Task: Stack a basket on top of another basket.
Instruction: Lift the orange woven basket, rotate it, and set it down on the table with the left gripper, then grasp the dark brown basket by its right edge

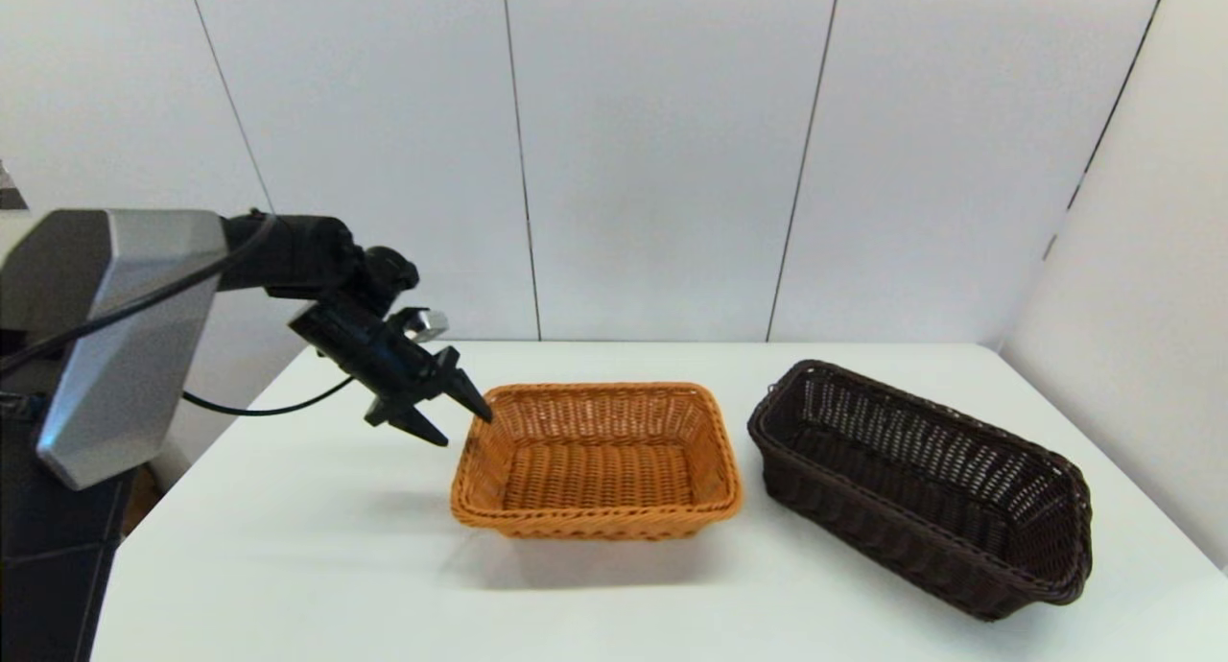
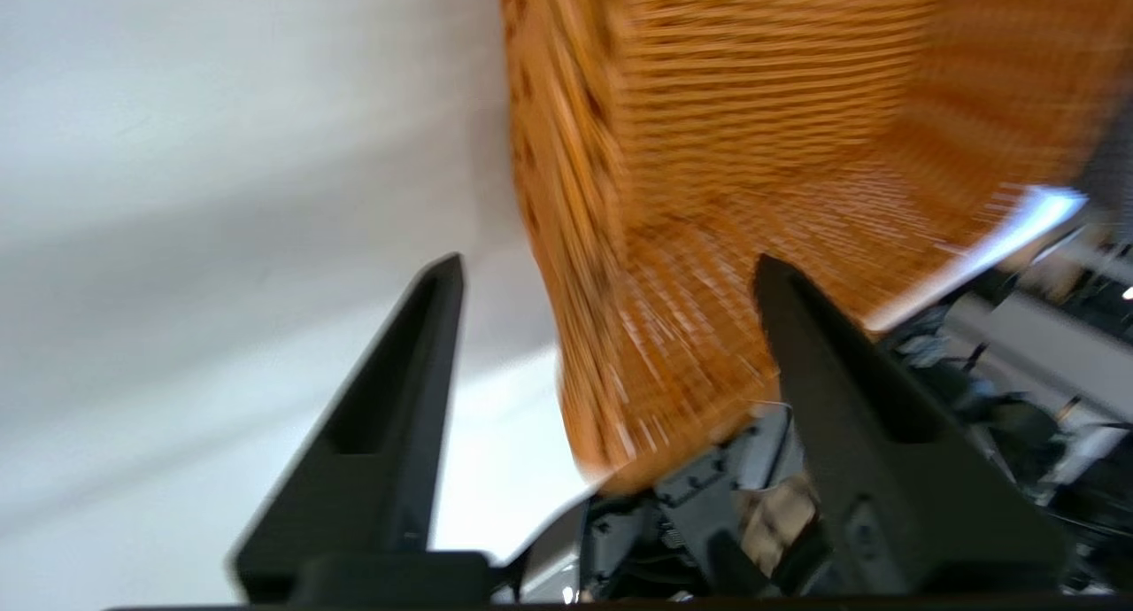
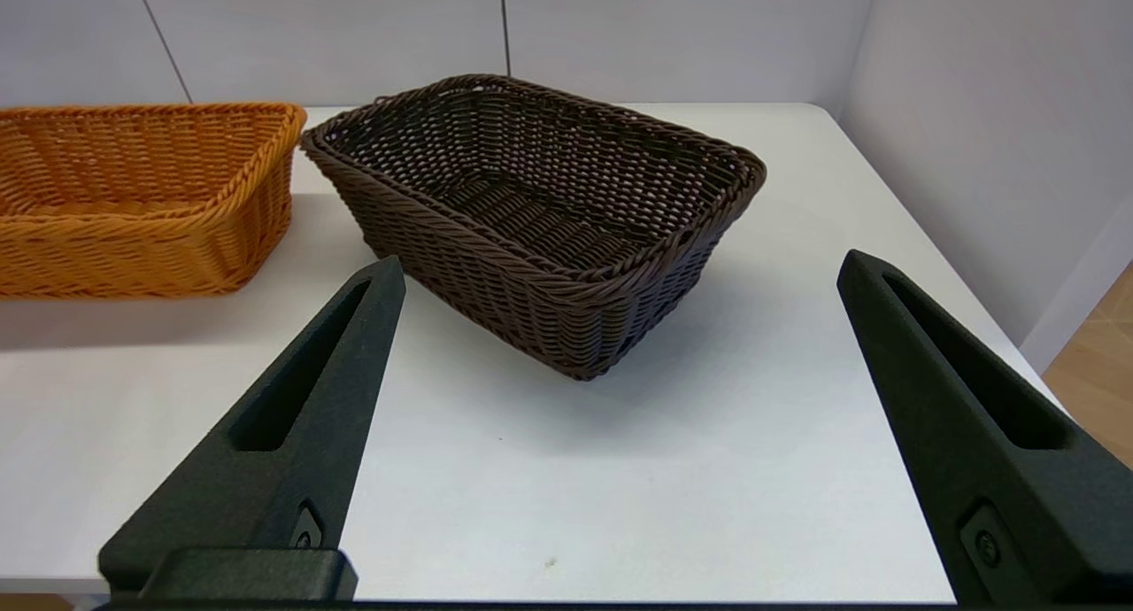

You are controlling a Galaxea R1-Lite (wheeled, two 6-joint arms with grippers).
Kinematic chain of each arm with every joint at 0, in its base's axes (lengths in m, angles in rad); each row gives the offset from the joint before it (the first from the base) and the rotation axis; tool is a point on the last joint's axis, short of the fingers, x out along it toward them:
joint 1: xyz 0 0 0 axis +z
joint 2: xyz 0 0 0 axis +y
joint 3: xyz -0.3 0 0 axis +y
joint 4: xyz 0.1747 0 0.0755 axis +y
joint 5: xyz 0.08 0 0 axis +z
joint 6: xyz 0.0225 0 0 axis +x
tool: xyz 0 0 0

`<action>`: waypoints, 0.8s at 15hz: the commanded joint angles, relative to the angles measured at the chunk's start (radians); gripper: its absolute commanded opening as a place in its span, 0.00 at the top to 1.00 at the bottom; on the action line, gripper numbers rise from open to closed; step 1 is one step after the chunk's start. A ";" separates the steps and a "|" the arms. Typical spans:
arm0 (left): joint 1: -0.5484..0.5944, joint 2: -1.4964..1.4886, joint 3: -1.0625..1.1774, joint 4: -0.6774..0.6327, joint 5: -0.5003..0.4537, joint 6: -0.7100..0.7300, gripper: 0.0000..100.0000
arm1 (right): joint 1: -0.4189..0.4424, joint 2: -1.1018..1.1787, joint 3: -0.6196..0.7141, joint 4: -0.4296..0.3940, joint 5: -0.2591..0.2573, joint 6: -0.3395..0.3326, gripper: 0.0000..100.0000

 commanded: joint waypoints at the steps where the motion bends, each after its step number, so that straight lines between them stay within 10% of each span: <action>1: 0.198 -0.475 0.030 0.134 0.008 0.002 0.00 | 0.001 0.001 -0.001 0.000 0.000 0.000 0.00; 7: 0.480 -1.288 0.387 0.188 0.123 0.089 0.00 | 0.001 0.000 0.000 0.000 0.000 0.000 0.00; 12: 0.327 -1.773 0.658 0.308 0.157 0.201 0.00 | 0.001 0.000 0.000 0.000 0.000 0.000 0.00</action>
